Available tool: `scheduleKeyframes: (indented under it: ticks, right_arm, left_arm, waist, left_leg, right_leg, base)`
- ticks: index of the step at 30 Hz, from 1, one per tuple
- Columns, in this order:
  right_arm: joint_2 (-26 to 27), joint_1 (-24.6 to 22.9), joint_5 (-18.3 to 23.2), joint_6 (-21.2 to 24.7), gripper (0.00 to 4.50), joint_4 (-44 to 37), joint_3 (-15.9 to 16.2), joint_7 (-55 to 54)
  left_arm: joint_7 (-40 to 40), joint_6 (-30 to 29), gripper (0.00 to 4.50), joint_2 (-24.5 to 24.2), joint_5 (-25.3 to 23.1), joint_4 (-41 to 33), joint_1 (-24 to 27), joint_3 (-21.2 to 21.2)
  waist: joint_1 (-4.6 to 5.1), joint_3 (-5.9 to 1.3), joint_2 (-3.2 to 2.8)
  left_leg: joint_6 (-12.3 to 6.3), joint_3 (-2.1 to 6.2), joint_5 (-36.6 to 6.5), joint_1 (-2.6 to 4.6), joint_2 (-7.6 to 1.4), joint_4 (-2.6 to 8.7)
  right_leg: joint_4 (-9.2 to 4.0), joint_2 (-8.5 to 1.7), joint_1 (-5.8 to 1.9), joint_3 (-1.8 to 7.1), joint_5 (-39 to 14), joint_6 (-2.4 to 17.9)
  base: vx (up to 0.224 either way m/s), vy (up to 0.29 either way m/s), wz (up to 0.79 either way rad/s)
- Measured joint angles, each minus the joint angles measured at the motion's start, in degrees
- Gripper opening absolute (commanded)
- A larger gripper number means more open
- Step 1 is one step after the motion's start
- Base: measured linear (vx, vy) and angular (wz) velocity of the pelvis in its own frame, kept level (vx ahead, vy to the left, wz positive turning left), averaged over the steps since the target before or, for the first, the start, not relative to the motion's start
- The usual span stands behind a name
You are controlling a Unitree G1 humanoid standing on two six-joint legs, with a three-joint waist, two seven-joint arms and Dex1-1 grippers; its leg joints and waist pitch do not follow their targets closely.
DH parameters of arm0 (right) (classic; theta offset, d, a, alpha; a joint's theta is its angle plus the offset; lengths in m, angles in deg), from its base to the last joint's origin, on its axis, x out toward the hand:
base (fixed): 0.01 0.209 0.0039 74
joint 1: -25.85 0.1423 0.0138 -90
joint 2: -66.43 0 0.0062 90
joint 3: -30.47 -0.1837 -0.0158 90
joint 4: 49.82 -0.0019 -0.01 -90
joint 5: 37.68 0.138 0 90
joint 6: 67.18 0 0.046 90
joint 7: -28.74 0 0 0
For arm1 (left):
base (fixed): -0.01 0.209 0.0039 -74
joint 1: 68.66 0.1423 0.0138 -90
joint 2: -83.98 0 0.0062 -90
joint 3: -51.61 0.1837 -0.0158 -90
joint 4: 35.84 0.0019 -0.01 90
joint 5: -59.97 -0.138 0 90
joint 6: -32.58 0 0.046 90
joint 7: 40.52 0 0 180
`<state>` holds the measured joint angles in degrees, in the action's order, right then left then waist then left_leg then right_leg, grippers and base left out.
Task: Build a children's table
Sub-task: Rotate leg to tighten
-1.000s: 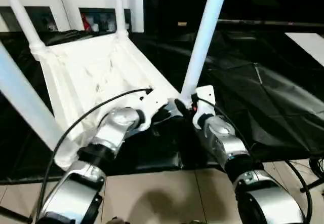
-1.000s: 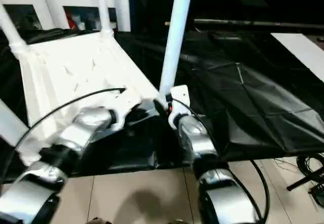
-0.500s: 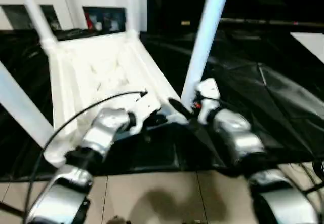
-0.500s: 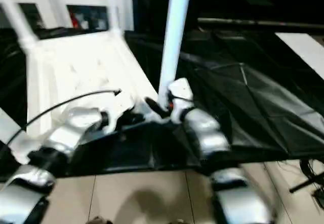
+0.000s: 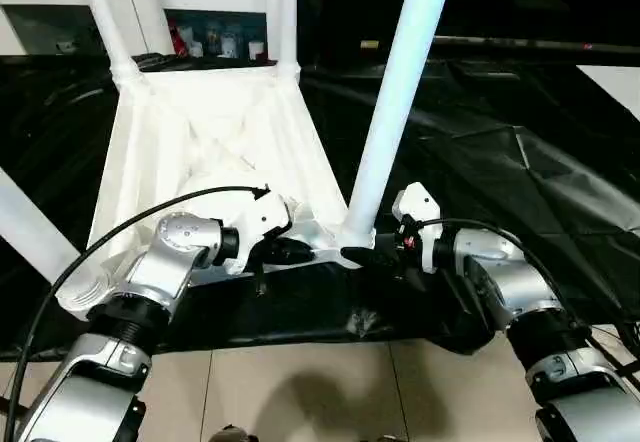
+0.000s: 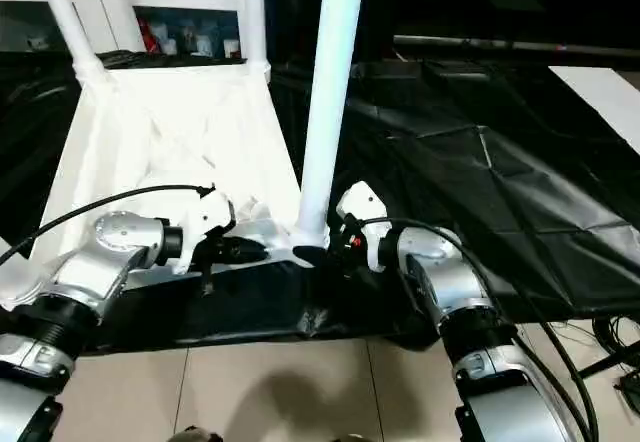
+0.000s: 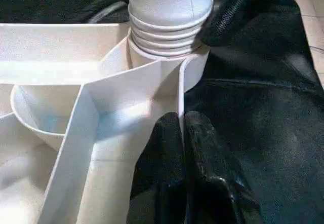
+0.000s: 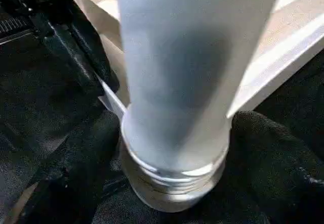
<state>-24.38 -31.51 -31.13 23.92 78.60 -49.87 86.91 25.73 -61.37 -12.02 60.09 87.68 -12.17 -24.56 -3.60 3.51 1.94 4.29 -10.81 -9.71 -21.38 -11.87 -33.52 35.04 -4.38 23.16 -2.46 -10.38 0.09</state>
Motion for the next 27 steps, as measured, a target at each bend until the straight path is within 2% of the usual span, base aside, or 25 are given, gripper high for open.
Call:
scheduleKeyframes:
  ticks: [6,8,11,13,17,24,27]
  right_arm:
    - [0.03,0.3,0.11,0.97,3.76,0.01,-0.04,0.71]
    - [0.04,0.4,0.11,1.24,3.47,0.02,-0.04,0.94]
    - [0.09,0.53,0.13,1.48,3.38,0.06,-0.04,1.4]
    - [0.17,0.54,0.48,1.9,3.08,0.08,-0.11,1.78]
    - [0.17,0.57,0.61,2.28,2.82,0.1,-0.23,2.27]
    - [0.3,0.56,0.74,2.42,2.75,0.18,-0.48,2.34]
    - [2.18,0.22,1.12,1.88,2.74,1.63,-2.43,-0.65]
  left_arm:
    - [0.61,-0.21,0.0,-0.04,0.17,-0.2,0.14,0.0]
    - [0.62,-0.21,0.0,-0.05,0.17,-0.2,0.14,0.0]
    - [0.67,-0.22,0.0,-0.04,0.17,-0.21,0.14,0.0]
    - [0.67,-0.3,0.0,-0.06,0.17,-0.25,0.15,0.0]
    - [0.74,-0.68,0.0,-0.11,0.17,-0.72,0.33,0.0]
    - [0.86,-0.82,0.0,-0.09,0.16,-0.79,0.34,-0.01]
    - [-1.84,-0.79,0.0,0.98,-0.71,-0.13,-0.13,0.04]
  waist:
    - [0.01,0.0,0.01]
    - [0.0,0.0,0.02]
    - [-0.01,-0.01,0.03]
    - [-0.01,0.0,0.04]
    - [-0.01,-0.01,0.07]
    - [-0.04,-0.03,0.11]
    - [-0.07,-0.07,0.18]
  left_leg:
    - [0.0,-0.09,0.0,0.0,-0.01,-0.02]
    - [-0.01,-0.12,0.0,0.0,-0.01,-0.02]
    - [-0.01,-0.19,0.0,0.0,-0.01,-0.02]
    - [-0.01,-0.24,0.0,0.0,-0.02,-0.02]
    - [-0.01,-0.27,0.0,0.0,-0.02,-0.03]
    - [-0.03,-0.3,-0.01,0.01,-0.02,-0.04]
    - [-0.03,-0.31,-0.01,0.04,-0.03,-0.05]
  right_leg:
    - [0.0,-0.01,0.01,0.03,0.0,-0.01]
    - [0.0,-0.01,0.01,0.03,-0.01,-0.01]
    - [0.0,-0.02,0.01,0.03,-0.01,-0.01]
    - [0.0,-0.01,0.01,0.03,-0.01,-0.01]
    - [0.0,-0.01,0.01,0.03,-0.01,-0.02]
    - [0.0,-0.02,0.01,0.05,-0.02,-0.02]
    - [0.03,-0.03,-0.01,0.05,-0.02,-0.01]
  base:
    - [0.0,0.0,0.0]
    - [0.0,0.0,0.0]
    - [0.0,0.0,0.0]
    - [0.0,0.0,0.0]
    - [0.0,0.0,0.0]
    - [0.0,0.0,0.0]
    - [0.0,0.0,0.0]
